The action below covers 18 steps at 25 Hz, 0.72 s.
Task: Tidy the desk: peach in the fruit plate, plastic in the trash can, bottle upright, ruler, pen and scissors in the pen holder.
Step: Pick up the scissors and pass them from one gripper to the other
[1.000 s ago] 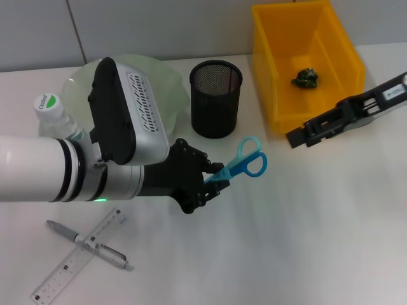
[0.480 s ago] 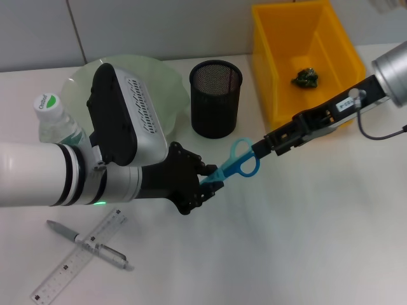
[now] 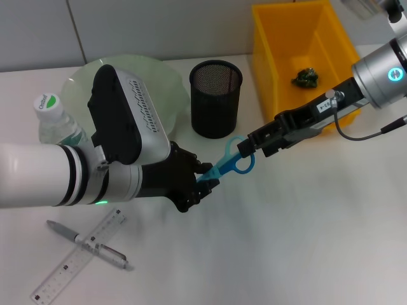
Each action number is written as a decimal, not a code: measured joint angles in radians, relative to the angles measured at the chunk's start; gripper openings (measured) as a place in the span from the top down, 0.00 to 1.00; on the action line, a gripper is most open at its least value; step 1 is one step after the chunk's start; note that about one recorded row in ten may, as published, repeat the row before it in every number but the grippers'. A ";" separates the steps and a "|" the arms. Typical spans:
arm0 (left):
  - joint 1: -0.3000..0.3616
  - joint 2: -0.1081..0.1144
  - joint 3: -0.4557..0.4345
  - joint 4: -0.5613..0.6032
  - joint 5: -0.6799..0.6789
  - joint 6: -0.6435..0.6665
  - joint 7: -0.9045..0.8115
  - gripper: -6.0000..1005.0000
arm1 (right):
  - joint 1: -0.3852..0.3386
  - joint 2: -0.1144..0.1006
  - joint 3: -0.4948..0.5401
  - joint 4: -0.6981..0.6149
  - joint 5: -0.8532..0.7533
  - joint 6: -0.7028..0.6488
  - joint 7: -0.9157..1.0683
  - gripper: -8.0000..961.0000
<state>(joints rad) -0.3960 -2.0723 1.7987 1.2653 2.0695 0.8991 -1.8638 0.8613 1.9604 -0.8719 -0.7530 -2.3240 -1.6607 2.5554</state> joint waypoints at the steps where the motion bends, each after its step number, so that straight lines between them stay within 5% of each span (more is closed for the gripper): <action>1: -0.006 0.000 0.000 0.000 0.008 -0.001 -0.015 0.68 | 0.000 0.000 0.000 0.000 0.000 0.000 0.000 0.21; 18: -0.050 -0.002 0.012 -0.031 0.024 -0.012 -0.096 0.67 | 0.039 0.002 0.001 0.076 0.007 0.076 0.015 0.21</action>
<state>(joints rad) -0.4465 -2.0740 1.8103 1.2339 2.0936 0.8869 -1.9596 0.9004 1.9621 -0.8710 -0.6767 -2.3170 -1.5850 2.5704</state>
